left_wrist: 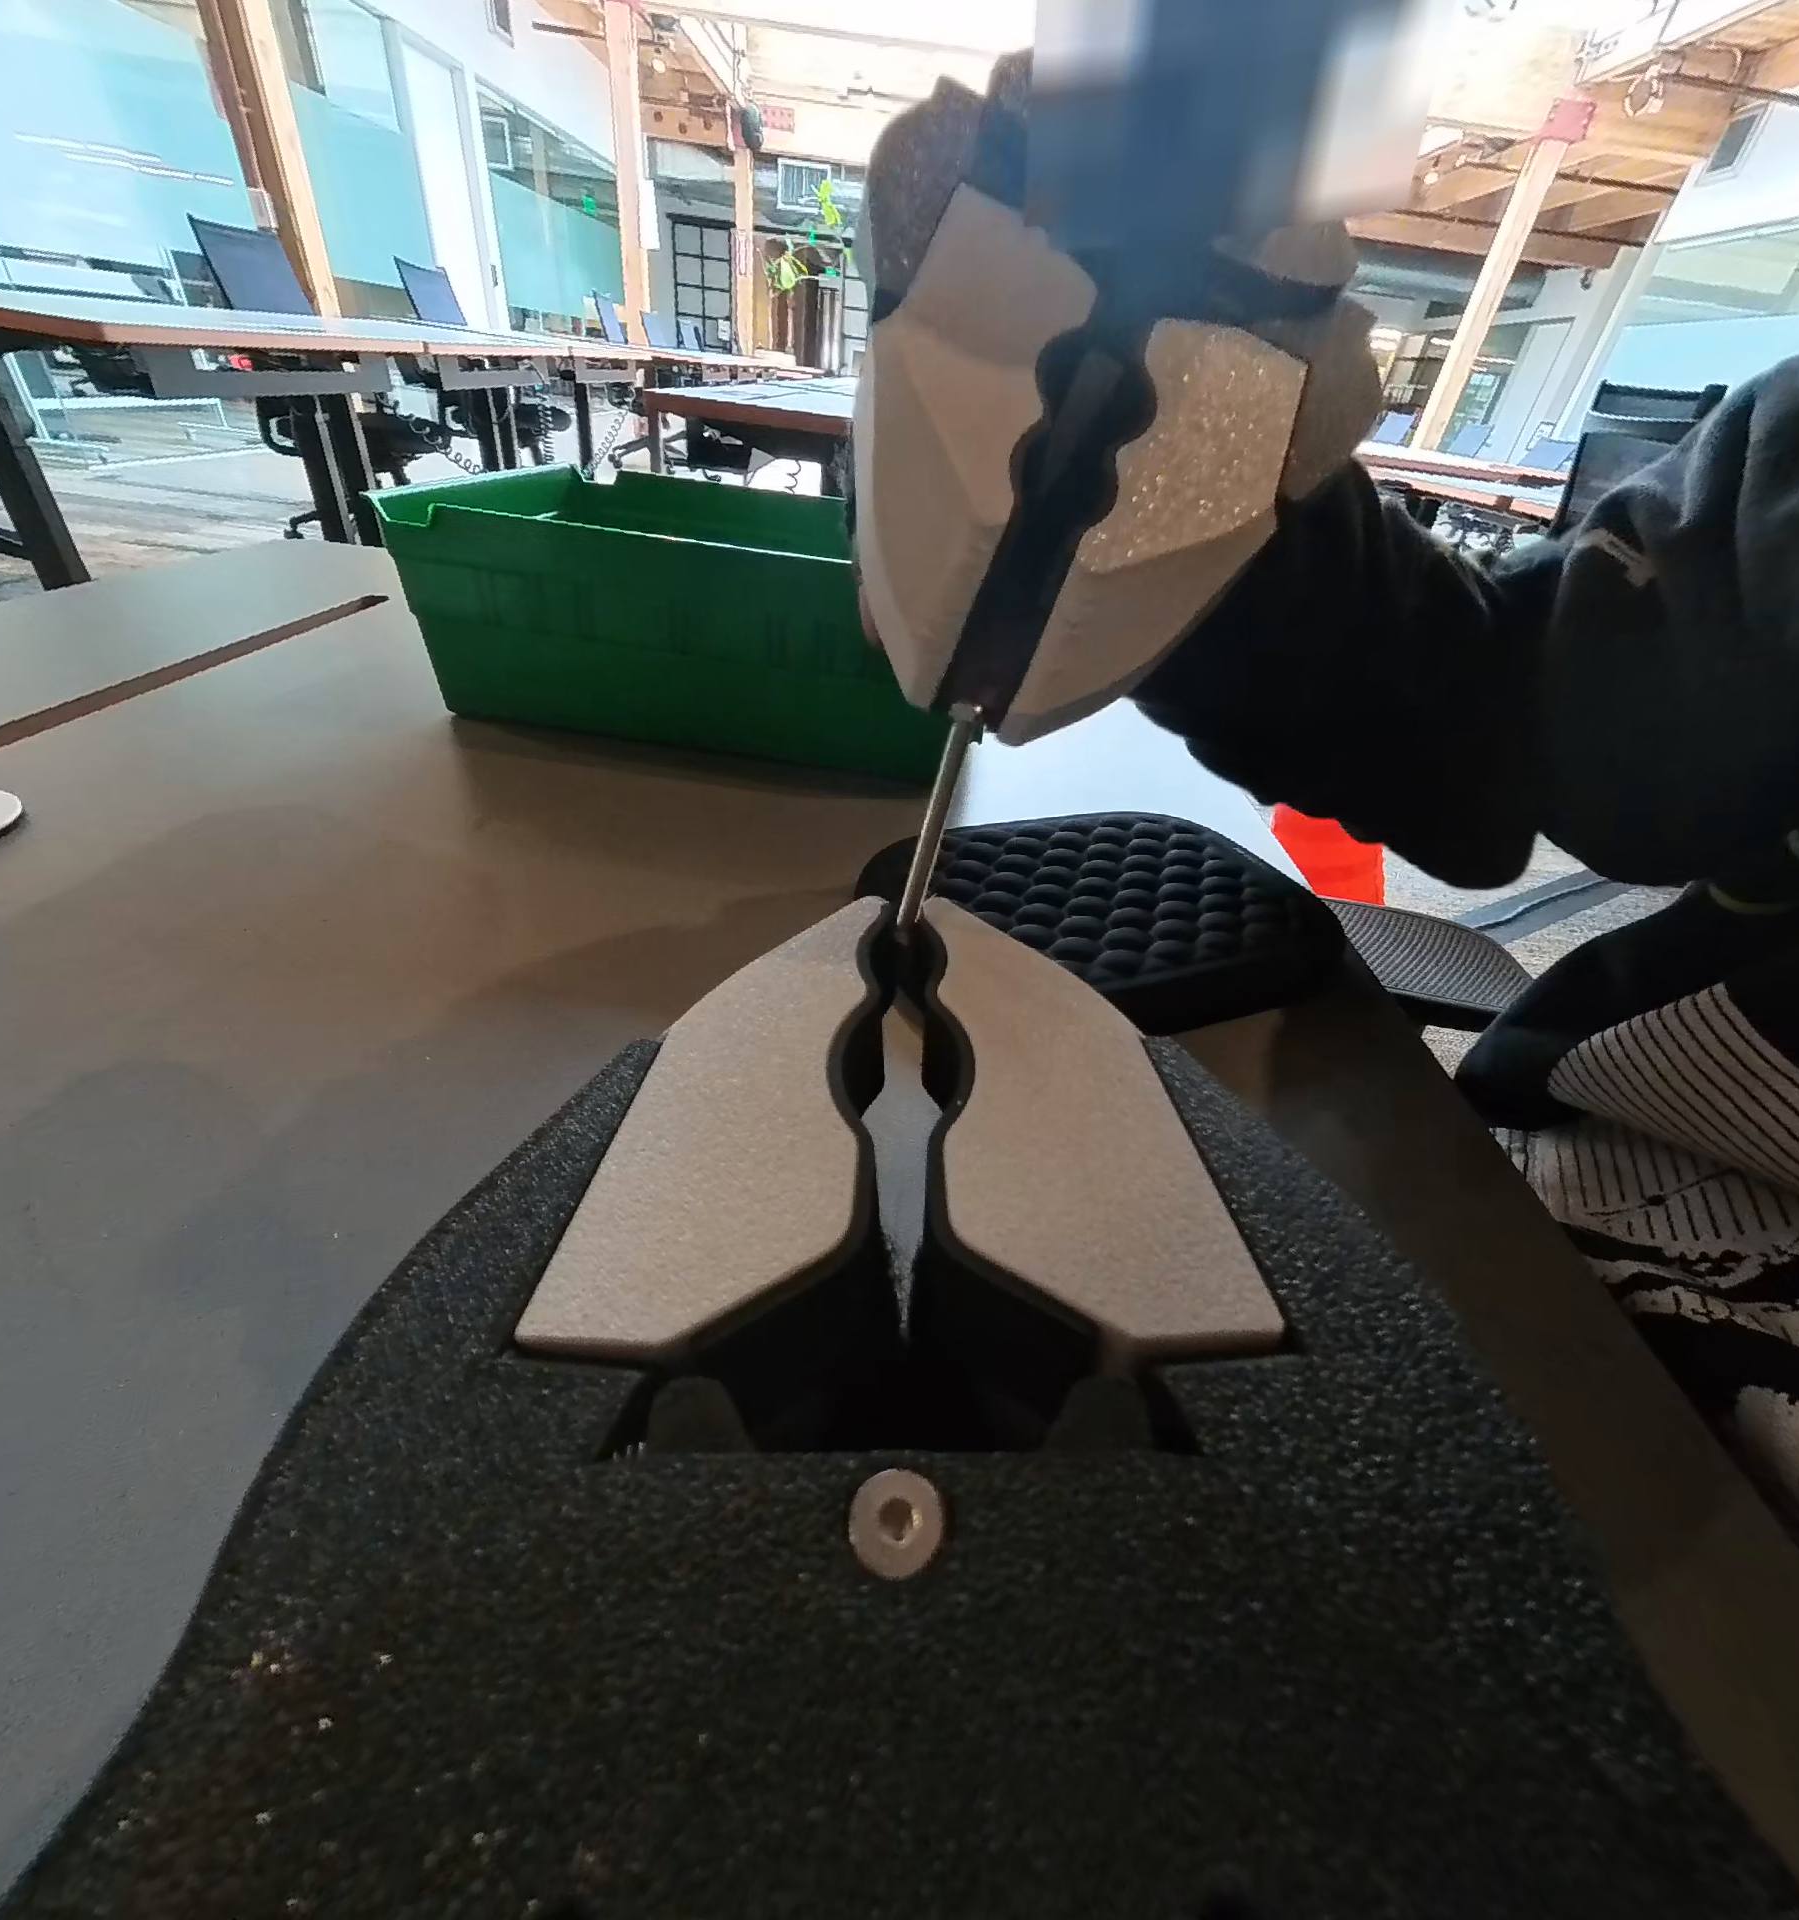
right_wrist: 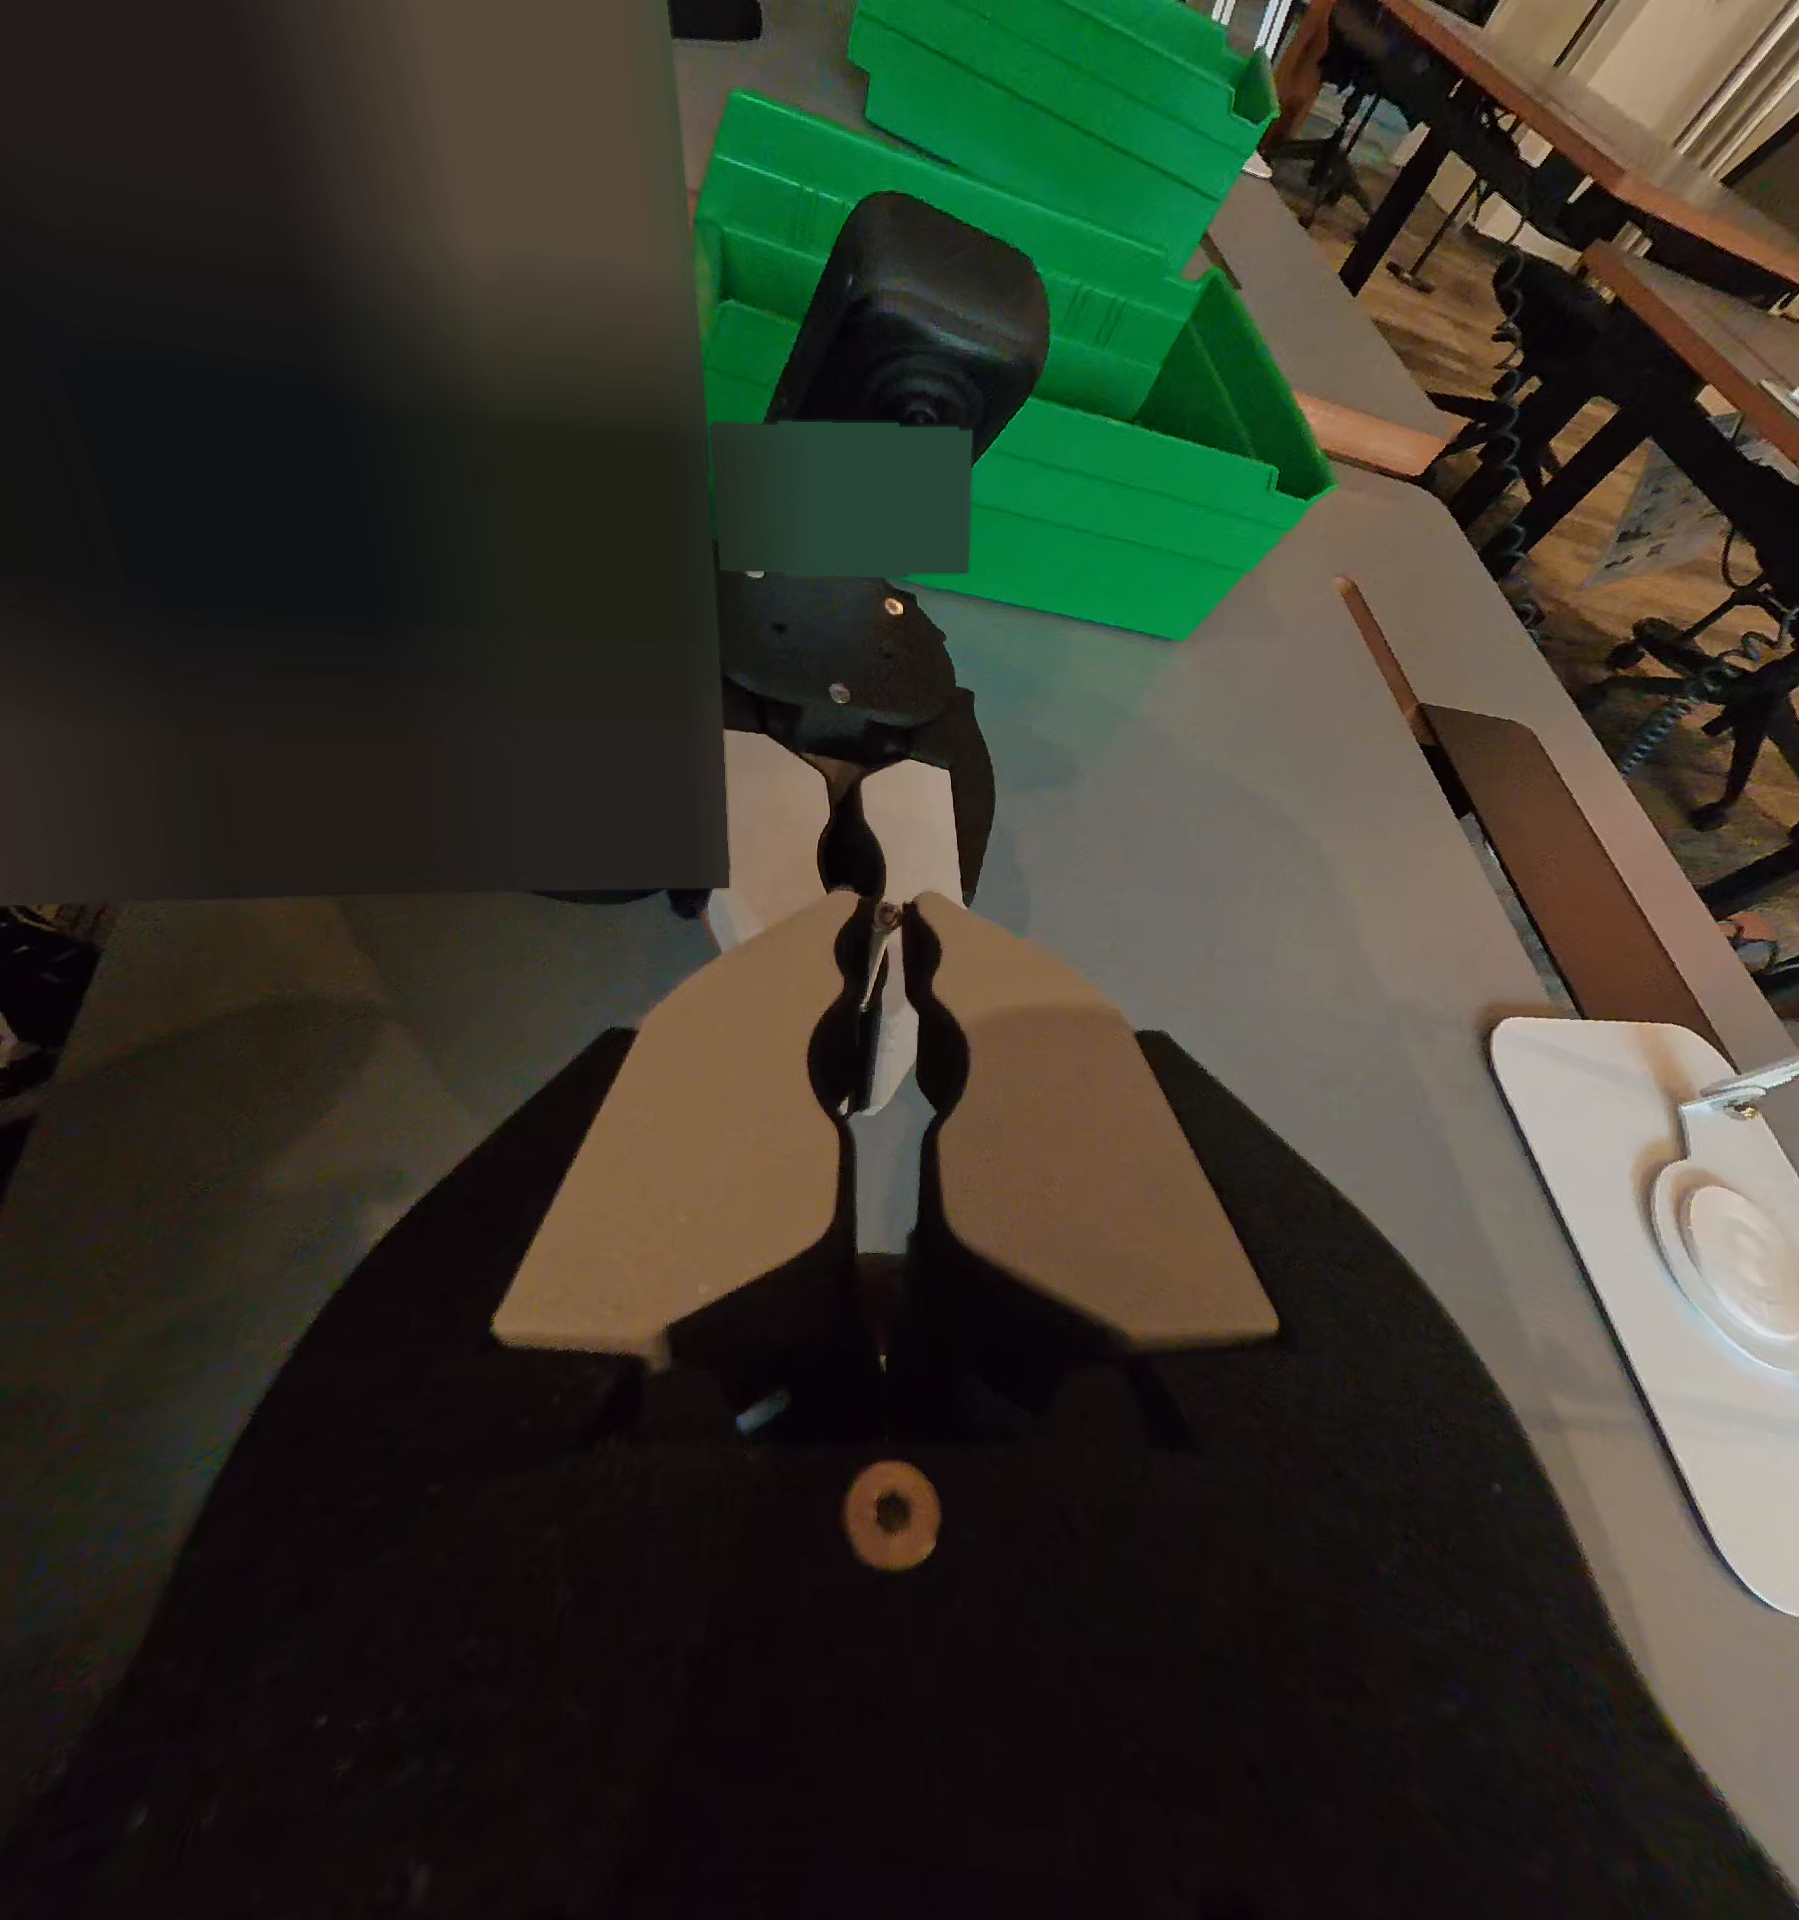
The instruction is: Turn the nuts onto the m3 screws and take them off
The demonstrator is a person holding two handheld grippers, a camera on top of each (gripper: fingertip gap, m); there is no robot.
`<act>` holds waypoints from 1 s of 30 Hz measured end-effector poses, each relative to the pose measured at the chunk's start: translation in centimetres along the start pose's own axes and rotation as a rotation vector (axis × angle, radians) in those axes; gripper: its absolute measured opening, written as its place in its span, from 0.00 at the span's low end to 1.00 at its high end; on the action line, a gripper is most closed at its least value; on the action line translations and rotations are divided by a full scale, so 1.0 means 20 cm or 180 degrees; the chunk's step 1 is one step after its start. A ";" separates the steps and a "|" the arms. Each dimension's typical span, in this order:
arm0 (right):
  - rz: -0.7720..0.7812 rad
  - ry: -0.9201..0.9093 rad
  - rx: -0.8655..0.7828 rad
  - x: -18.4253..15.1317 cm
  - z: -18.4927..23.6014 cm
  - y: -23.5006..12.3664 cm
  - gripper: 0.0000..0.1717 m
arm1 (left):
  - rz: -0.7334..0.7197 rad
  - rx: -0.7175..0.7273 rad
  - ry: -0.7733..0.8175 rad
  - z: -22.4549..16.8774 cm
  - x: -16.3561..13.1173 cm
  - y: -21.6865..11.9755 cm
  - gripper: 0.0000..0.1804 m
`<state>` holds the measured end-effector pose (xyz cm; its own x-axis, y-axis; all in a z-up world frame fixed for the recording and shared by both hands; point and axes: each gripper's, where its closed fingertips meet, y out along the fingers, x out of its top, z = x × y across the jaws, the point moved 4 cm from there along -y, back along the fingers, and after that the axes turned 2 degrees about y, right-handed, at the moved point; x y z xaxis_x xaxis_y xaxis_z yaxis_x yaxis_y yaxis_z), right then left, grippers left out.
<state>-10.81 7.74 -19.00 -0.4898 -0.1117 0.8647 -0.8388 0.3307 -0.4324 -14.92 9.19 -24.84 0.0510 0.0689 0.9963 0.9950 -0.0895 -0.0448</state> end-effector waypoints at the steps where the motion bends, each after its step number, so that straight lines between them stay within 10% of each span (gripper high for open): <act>1: 0.0020 0.0000 0.0026 0.00 0.00 0.00 0.03 | 0.0002 -0.0003 0.0007 0.00 0.00 0.00 0.00; 23: 0.0537 -0.0436 0.1382 0.01 0.06 -0.02 0.02 | 0.0252 -0.0445 0.0266 -0.10 -0.03 0.02 0.00; 30: 0.0629 -0.0130 0.0893 0.03 -0.03 -0.02 0.02 | 0.0081 0.0350 0.0295 -0.01 0.01 -0.01 0.00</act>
<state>-10.58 8.06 -18.07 -0.6537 -0.1106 0.7486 -0.7566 0.0797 -0.6490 -15.10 8.97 -24.59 0.0732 -0.0244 0.9970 0.9972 0.0197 -0.0727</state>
